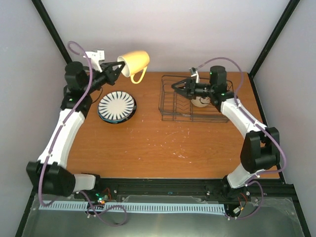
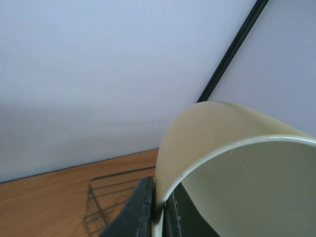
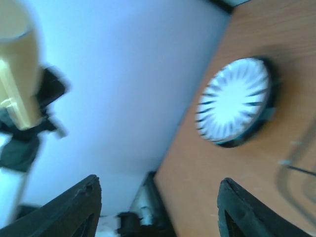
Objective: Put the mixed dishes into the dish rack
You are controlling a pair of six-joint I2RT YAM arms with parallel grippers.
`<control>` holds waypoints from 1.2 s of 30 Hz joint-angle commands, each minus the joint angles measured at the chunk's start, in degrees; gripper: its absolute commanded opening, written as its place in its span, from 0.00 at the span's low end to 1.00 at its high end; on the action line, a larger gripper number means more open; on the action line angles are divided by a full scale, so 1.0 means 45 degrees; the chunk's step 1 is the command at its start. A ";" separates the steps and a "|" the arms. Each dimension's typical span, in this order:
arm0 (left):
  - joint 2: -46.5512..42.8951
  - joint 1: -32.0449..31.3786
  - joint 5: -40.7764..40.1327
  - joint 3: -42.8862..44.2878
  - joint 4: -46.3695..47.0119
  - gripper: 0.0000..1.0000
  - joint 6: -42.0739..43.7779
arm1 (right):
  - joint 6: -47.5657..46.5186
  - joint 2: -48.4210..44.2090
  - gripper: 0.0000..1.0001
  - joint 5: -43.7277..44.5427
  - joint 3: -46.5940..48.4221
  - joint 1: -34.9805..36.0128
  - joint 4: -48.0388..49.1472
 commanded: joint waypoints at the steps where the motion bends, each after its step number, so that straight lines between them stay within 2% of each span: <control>1: 0.1446 -0.0097 0.1773 -0.0235 0.4782 0.01 -0.4164 | 0.3674 0.0011 0.65 -0.2936 -0.0377 0.1188 0.6762; 4: 0.1829 -0.0203 0.1803 -0.0170 0.5565 0.01 -0.4716 | 0.5713 0.0276 0.68 -0.3067 -0.0620 0.1645 0.9974; 8: 0.2243 -0.0334 0.1961 0.0090 0.6031 0.01 -0.5230 | 1.0651 0.1215 0.68 -0.2618 -0.1058 0.1786 1.6101; 10: 0.2402 -0.0463 0.1931 0.0321 0.5894 0.00 -0.5182 | 1.3095 0.1972 0.67 -0.2144 -0.1138 0.1794 1.9704; 12: 0.2442 -0.0547 0.1878 0.0346 0.6161 0.01 -0.5341 | 1.4580 0.2840 0.63 -0.1847 -0.1050 0.1804 2.1549; 14: 0.2413 -0.0598 0.1756 0.0258 0.6555 0.01 -0.5638 | 1.4516 0.3061 0.61 -0.1820 -0.1139 0.1807 2.1492; 20: 0.2364 -0.1003 0.1230 0.0379 0.6466 0.01 -0.5608 | 1.2229 0.2925 0.63 -0.2109 -0.0599 0.1864 1.8709; 31: 0.3144 -0.2151 0.0576 0.1272 0.5605 0.01 -0.4947 | 1.2823 0.3786 0.62 -0.2381 0.0632 0.1986 1.9088; 36: 0.3389 -0.2446 0.0522 0.1330 0.5801 0.01 -0.5077 | 1.3073 0.4025 0.54 -0.2274 0.1000 0.2108 1.9316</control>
